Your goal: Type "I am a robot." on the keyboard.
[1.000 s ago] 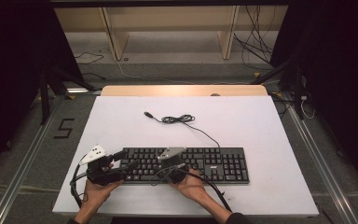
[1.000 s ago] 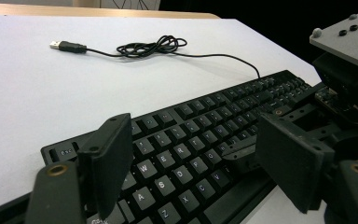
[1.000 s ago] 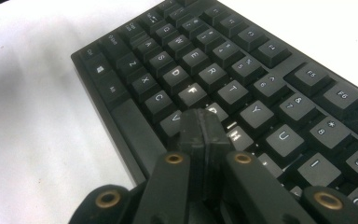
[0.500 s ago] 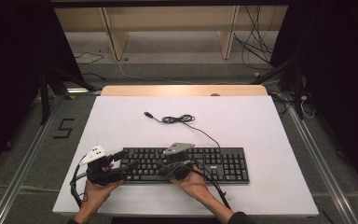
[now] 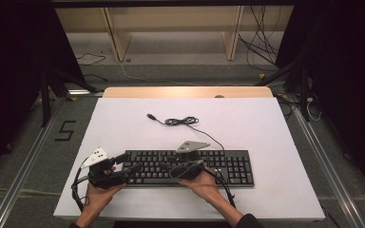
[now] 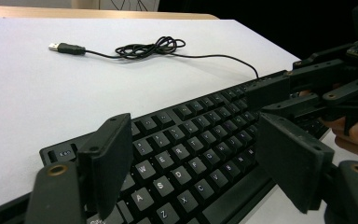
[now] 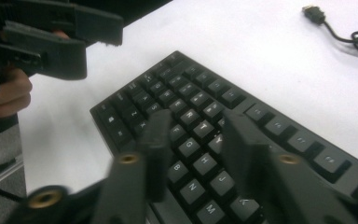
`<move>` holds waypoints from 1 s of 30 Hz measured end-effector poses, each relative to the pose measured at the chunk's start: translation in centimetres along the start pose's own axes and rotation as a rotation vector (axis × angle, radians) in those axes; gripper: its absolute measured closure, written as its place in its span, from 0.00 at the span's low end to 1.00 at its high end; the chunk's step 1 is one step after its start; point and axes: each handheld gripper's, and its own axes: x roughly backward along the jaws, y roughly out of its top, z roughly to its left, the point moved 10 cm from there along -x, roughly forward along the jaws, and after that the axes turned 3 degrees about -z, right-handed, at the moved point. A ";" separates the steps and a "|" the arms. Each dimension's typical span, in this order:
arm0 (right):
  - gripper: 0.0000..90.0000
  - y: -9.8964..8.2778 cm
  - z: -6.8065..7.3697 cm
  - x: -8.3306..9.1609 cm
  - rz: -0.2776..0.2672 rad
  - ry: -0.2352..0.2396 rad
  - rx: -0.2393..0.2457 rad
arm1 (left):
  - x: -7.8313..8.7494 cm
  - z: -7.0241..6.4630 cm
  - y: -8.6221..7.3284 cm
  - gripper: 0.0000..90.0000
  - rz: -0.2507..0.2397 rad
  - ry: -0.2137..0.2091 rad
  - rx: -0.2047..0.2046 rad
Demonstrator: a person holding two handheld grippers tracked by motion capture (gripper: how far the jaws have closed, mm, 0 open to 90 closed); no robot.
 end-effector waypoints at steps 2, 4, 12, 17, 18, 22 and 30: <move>0.62 0.1 -0.1 0.3 -0.005 0.003 -0.002 | 0.0 0.0 0.0 0.30 0.001 0.000 -0.002; 0.56 0.3 -0.4 0.5 -0.015 -0.005 -0.004 | 0.0 0.0 0.0 0.30 0.000 0.000 -0.002; 0.46 0.7 -1.1 1.4 -0.035 -0.028 -0.013 | 0.0 0.0 0.0 0.30 0.000 -0.001 -0.003; 0.43 0.7 -1.6 1.8 -0.037 -0.038 -0.017 | 0.0 0.0 0.0 0.30 0.001 -0.001 -0.004; 0.43 0.7 -1.7 1.9 -0.038 -0.043 -0.016 | 0.0 0.0 0.0 0.30 0.001 -0.001 -0.004; 0.41 0.8 -2.2 2.2 -0.038 -0.054 -0.021 | 0.0 0.0 0.0 0.30 0.000 -0.001 -0.003; 0.38 0.7 -3.0 2.3 -0.022 -0.071 -0.024 | 0.0 0.0 0.0 0.30 -0.001 -0.001 -0.002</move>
